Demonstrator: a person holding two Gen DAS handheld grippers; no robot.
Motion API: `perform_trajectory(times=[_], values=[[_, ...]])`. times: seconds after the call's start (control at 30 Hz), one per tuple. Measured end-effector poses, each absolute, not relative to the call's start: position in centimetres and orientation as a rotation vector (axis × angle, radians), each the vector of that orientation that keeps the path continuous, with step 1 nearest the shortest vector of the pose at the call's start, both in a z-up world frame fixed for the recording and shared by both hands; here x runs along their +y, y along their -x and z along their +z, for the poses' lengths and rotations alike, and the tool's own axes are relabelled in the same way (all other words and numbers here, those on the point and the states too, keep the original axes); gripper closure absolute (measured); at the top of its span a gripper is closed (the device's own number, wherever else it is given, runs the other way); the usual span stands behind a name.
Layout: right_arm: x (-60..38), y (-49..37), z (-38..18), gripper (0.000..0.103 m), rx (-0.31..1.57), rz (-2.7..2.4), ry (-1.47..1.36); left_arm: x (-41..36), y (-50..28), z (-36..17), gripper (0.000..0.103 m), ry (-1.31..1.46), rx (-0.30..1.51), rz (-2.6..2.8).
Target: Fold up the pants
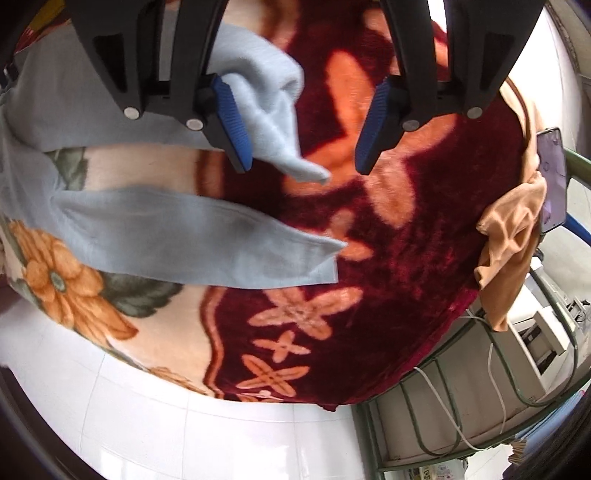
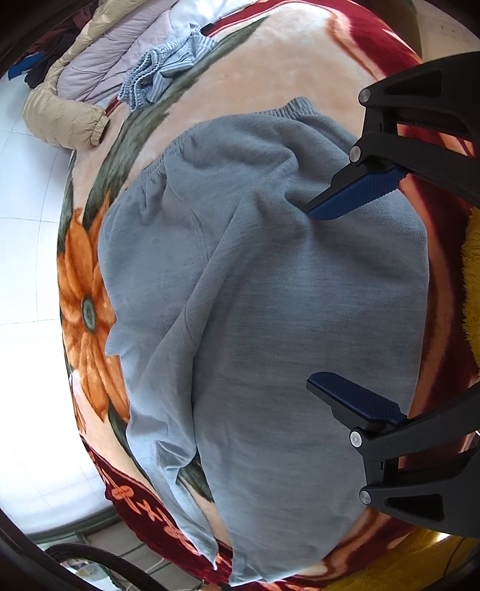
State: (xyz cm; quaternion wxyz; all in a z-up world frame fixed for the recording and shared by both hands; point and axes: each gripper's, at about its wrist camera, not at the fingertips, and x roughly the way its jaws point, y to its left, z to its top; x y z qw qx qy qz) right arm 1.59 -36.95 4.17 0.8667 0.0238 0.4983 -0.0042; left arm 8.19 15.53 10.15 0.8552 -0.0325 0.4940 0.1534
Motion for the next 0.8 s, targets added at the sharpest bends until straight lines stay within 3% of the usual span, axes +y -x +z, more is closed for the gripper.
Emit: perform_trajectory(times=[0.3, 0.63, 0.8], values=[[-37.0, -0.8, 4.7, 0.017, 1.062, -0.031, -0.038, 19.0, -6.6, 5.5, 0.035, 0.086, 1.221, 0.316], [-35.9, -0.5, 5.5, 0.017, 1.058, -0.016, -0.004, 15.2, -9.5, 3.0, 0.034, 0.122, 1.192, 0.183], [-35.6, -0.3, 5.5, 0.017, 1.056, -0.015, -0.006, 15.0, -9.3, 3.2, 0.034, 0.355, 1.118, 0.105]])
